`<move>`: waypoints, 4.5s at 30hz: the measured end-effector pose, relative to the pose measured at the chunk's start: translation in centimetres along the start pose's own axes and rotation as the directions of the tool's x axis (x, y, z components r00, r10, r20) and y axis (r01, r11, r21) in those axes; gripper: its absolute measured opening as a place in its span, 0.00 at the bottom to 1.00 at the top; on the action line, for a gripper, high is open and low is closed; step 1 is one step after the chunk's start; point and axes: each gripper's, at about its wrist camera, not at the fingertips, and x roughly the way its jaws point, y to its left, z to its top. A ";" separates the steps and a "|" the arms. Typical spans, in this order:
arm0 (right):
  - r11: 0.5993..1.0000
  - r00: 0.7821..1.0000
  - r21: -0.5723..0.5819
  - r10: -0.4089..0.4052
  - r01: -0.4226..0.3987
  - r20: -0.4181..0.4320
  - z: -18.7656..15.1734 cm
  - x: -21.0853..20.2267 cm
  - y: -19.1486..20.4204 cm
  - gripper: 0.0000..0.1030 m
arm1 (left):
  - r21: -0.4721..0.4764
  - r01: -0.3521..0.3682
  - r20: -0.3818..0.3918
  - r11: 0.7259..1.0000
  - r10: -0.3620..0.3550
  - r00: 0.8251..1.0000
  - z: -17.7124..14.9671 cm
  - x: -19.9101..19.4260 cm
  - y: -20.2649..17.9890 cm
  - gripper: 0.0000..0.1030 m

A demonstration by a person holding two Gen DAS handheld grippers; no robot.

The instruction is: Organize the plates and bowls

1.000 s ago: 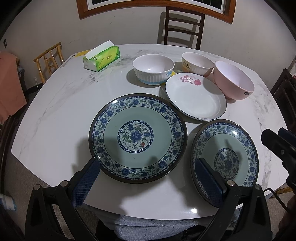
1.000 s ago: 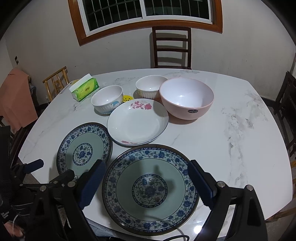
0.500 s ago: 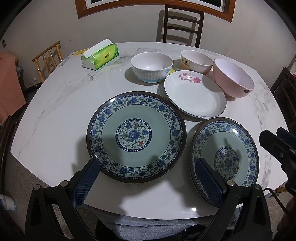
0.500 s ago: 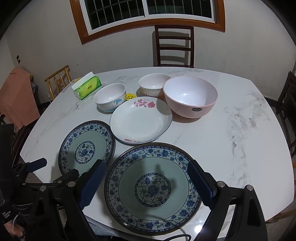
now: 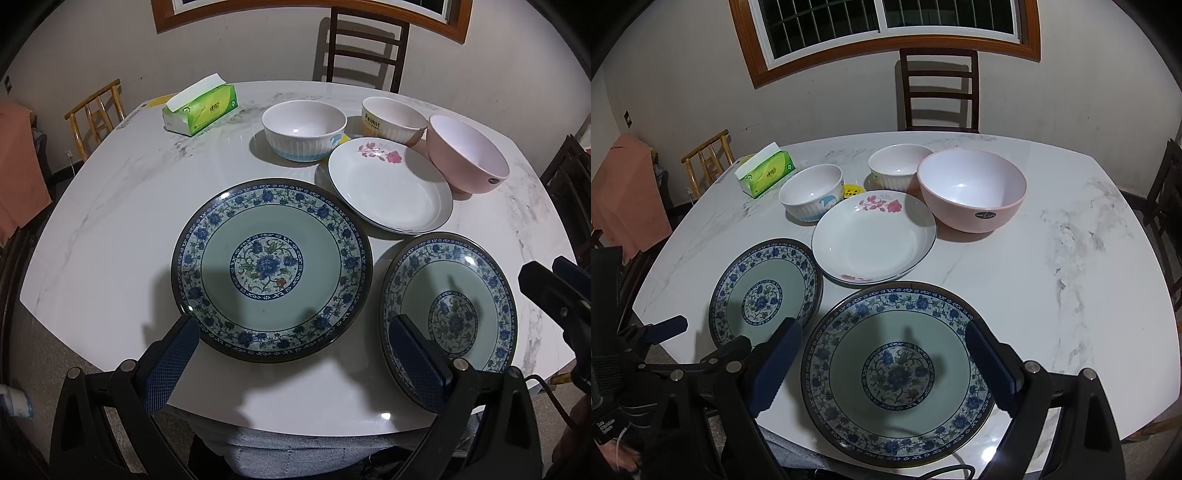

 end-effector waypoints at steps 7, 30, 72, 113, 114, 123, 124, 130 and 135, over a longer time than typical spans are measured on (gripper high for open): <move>1.000 1.000 -0.002 0.001 -0.001 -0.003 -0.2 0.0 0.1 0.90 | 0.002 -0.001 -0.001 1.000 0.001 1.000 0.1 0.0 -0.2 0.99; 1.000 1.000 -0.013 0.023 -0.023 -0.002 0.0 0.0 0.5 0.90 | -0.002 0.002 -0.006 1.000 -0.002 1.000 0.0 0.0 -0.4 0.98; 0.931 0.883 0.068 0.362 -0.359 -0.300 3.5 11.6 3.7 0.39 | -0.460 0.301 -0.066 0.836 -0.370 0.927 2.6 5.1 15.8 0.57; 0.930 0.848 0.058 0.355 -0.362 -0.394 4.2 19.0 5.4 0.13 | -0.409 0.310 -0.145 0.858 -0.396 0.907 2.7 10.1 17.2 0.13; 0.932 0.851 0.054 0.350 -0.359 -0.390 4.2 18.9 5.5 0.13 | -0.398 0.302 -0.148 0.866 -0.385 0.911 2.7 10.1 17.1 0.10; 0.936 0.868 0.055 0.343 -0.347 -0.360 3.6 17.5 6.5 0.13 | -0.345 0.281 -0.128 0.896 -0.341 0.931 3.0 9.0 17.8 0.11; 0.936 0.868 0.053 0.344 -0.348 -0.357 3.6 17.2 6.8 0.13 | -0.343 0.278 -0.127 0.898 -0.337 0.933 3.1 8.9 17.9 0.12; 0.934 0.872 0.056 0.350 -0.353 -0.342 2.7 15.7 8.0 0.13 | -0.324 0.261 -0.109 0.910 -0.310 0.945 3.0 7.8 19.3 0.12; 0.932 0.870 0.070 0.358 -0.356 -0.340 1.3 15.1 8.9 0.13 | -0.319 0.241 -0.114 0.917 -0.289 0.950 2.6 7.7 20.3 0.12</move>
